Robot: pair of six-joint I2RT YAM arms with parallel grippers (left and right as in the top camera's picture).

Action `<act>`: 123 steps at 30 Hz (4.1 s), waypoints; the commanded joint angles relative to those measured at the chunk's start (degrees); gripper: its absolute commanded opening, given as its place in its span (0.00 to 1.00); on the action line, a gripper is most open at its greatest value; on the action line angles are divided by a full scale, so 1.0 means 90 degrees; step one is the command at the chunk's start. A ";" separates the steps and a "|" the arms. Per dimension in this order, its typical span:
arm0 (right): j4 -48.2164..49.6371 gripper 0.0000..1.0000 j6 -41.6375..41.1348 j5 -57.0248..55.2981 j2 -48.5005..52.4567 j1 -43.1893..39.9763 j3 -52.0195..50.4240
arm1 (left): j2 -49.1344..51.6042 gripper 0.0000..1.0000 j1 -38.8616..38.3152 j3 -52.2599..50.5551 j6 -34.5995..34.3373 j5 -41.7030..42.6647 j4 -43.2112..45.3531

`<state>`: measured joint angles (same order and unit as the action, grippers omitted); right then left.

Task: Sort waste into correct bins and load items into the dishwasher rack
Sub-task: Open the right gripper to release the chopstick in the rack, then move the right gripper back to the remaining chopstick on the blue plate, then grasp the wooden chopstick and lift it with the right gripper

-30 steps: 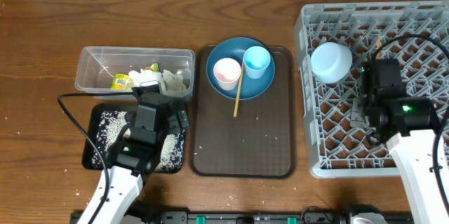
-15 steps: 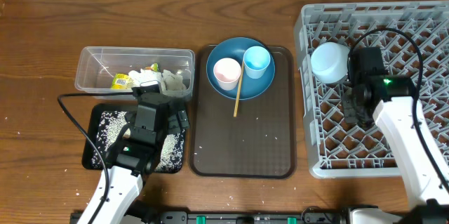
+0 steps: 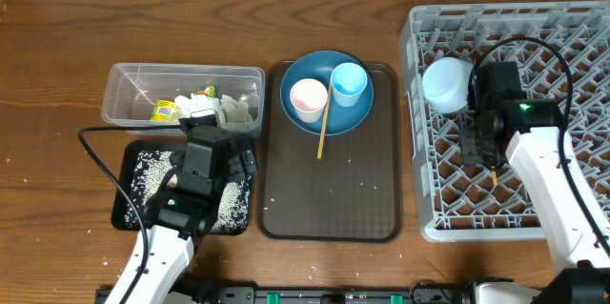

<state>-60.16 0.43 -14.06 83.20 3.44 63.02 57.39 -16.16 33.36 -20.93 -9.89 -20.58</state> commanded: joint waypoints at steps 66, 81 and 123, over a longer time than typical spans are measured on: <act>0.3808 0.24 -0.5812 0.2642 0.1885 0.3876 -0.0022 | 0.0024 0.98 0.0027 0.0080 0.0036 -0.0143 -0.0012; 0.3774 0.06 -0.5812 0.2832 0.1885 0.3966 -0.0022 | 0.0024 0.98 0.0027 0.0080 0.0039 -0.0143 -0.0012; 0.0678 0.01 -0.2917 0.2157 -0.1173 0.2305 -0.0010 | 0.0024 0.98 0.0027 0.0080 0.0036 -0.0143 -0.0012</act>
<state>-51.59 -32.99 10.04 74.48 27.09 62.92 57.43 -16.16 33.36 -20.93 -9.89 -20.58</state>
